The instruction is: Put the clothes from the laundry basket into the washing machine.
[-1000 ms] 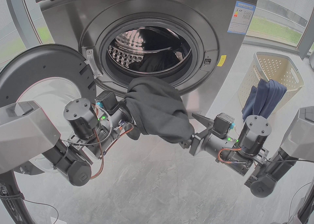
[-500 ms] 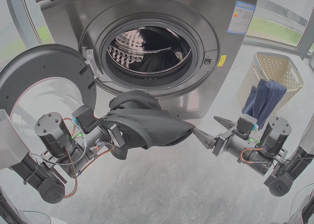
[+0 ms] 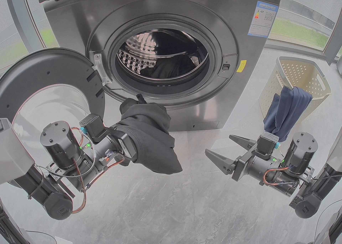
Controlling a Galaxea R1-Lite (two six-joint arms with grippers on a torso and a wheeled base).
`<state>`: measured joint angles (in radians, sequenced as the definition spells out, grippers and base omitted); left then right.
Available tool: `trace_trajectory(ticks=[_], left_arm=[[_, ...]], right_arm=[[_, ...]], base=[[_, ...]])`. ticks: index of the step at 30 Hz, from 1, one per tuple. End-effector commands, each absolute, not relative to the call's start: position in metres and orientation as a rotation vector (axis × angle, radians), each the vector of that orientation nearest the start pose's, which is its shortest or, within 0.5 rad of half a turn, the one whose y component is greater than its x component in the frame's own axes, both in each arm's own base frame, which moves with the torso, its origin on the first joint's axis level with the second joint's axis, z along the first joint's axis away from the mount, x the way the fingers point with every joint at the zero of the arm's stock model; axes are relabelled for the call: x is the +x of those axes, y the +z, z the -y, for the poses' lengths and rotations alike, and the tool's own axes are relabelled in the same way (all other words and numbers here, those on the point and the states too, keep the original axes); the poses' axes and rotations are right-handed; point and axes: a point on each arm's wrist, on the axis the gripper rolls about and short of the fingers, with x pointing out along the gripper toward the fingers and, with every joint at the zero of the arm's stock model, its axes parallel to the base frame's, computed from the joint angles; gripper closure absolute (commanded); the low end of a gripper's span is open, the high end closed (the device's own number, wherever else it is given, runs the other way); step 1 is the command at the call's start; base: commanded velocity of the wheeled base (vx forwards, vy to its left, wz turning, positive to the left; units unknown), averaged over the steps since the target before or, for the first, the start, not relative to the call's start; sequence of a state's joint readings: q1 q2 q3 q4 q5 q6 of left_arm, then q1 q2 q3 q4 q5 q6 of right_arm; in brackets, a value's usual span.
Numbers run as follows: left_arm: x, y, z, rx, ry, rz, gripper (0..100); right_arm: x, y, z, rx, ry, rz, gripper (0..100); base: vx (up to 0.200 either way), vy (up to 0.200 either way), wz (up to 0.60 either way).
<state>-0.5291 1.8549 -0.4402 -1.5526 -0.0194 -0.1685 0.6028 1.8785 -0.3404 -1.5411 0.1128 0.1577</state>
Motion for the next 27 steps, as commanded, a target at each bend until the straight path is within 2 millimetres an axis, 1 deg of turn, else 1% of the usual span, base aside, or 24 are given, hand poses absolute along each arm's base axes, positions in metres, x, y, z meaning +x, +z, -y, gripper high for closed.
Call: trace_trajectory(ticks=[1,3,4,6,8,9,10,12,17,23,27], left_arm=[[0.254,0.136,0.148,-0.197,-0.547,0.078,100],[0.254,0.137,0.148,-0.198,-0.547,0.081,100],[0.253,0.138,0.147,-0.196,-0.547,0.082,100],[0.253,0.138,0.147,-0.196,-0.547,0.082,100],[0.253,0.138,0.147,-0.196,-0.547,0.082,100],[0.251,0.137,0.146,-0.189,-0.547,0.078,100],[0.251,0.136,0.146,-0.178,-0.547,0.078,100],[0.251,0.135,0.147,-0.166,-0.548,0.078,100],[0.249,0.135,0.148,-0.157,-0.555,0.077,100],[0.245,0.129,0.151,-0.151,-0.571,0.051,100],[0.244,0.130,0.153,-0.152,-0.578,0.052,100]], right_arm=[[0.222,0.111,-0.160,0.147,0.717,-0.065,0],[0.224,0.112,-0.160,0.147,0.692,-0.058,0],[0.235,0.112,-0.157,0.153,0.620,-0.043,0],[0.247,0.111,-0.153,0.156,0.554,-0.030,0],[0.247,0.111,-0.153,0.156,0.554,-0.030,0],[0.254,0.111,-0.150,0.160,0.518,-0.020,0],[0.257,0.112,-0.146,0.163,0.499,-0.016,0],[0.259,0.111,-0.143,0.161,0.476,-0.017,0],[0.261,0.106,-0.143,0.156,0.466,-0.034,0],[0.258,0.105,-0.145,0.154,0.476,-0.041,0],[0.257,0.103,-0.146,0.149,0.482,-0.046,0]], base=[[0.000,0.000,0.00],[0.000,0.000,0.00],[0.000,0.000,0.00],[0.000,0.000,0.00],[0.000,0.000,0.00],[0.000,0.000,0.00],[0.200,0.000,0.00],[0.200,0.000,0.00],[0.200,0.000,0.00],[0.200,0.000,0.00],[0.200,0.000,0.00]])
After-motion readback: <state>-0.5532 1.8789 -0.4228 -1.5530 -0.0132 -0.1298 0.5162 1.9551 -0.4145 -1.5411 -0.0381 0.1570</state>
